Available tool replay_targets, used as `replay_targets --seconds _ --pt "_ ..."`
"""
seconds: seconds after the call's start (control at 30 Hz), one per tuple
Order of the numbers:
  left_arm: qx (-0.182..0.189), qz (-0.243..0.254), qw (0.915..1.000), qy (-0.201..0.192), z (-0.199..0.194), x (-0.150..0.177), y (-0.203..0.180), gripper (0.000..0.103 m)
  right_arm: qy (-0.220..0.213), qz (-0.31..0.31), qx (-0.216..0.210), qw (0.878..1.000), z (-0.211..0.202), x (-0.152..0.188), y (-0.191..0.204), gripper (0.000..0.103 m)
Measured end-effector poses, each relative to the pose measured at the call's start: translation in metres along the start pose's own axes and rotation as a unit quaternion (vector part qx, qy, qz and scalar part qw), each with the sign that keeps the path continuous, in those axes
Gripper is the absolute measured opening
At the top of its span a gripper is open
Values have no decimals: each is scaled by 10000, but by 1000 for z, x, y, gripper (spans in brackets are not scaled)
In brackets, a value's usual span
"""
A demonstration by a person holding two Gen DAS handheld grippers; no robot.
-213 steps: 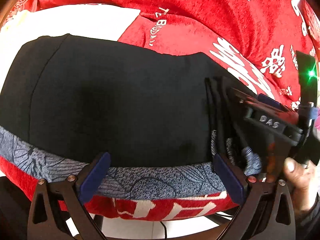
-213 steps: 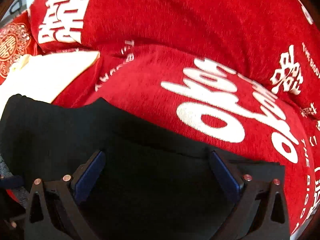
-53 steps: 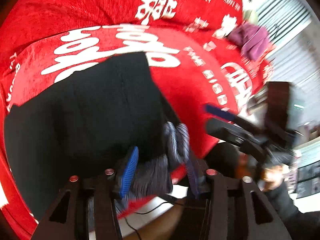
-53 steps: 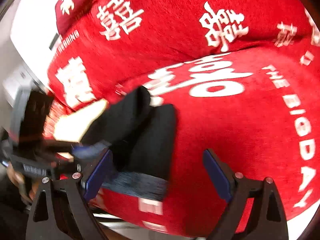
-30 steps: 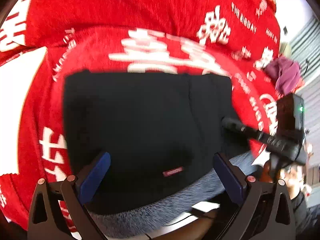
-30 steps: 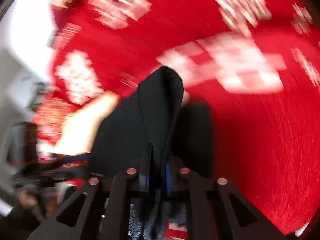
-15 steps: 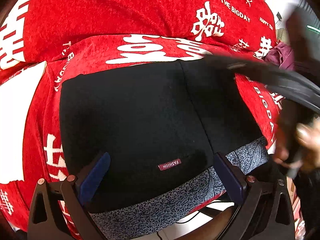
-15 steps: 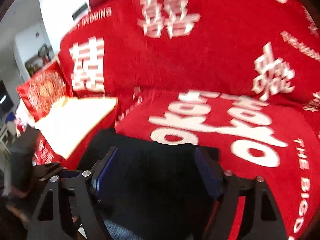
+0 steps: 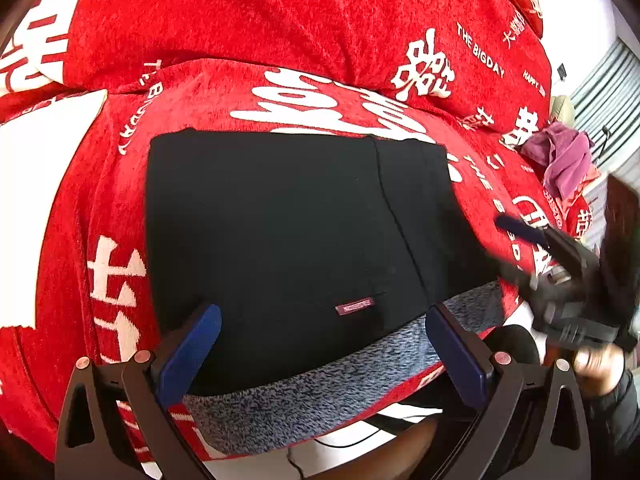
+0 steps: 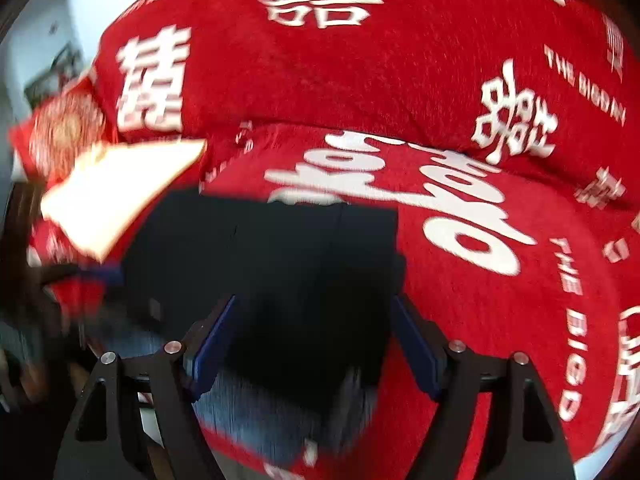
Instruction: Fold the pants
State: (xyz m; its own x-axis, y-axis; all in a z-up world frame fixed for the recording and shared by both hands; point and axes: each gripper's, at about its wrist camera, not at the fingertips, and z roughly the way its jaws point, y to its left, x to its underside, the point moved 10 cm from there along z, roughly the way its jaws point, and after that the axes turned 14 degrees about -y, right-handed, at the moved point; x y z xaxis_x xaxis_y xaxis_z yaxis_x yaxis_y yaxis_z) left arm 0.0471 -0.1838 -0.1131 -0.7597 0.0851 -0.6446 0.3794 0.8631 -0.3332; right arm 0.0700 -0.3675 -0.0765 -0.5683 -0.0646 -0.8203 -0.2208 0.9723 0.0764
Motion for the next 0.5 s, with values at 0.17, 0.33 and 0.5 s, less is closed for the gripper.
replay_targets --seconds 0.17,0.33,0.5 --pt "-349 759 9965 23 5 10 -5 103 445 273 271 9983 11 48 -10 83" --pt "-610 646 9960 -44 -15 13 5 103 415 334 516 9972 -6 34 -10 85" --pt "-927 257 9952 205 -10 26 29 103 -242 52 -4 9997 -28 9 35 86"
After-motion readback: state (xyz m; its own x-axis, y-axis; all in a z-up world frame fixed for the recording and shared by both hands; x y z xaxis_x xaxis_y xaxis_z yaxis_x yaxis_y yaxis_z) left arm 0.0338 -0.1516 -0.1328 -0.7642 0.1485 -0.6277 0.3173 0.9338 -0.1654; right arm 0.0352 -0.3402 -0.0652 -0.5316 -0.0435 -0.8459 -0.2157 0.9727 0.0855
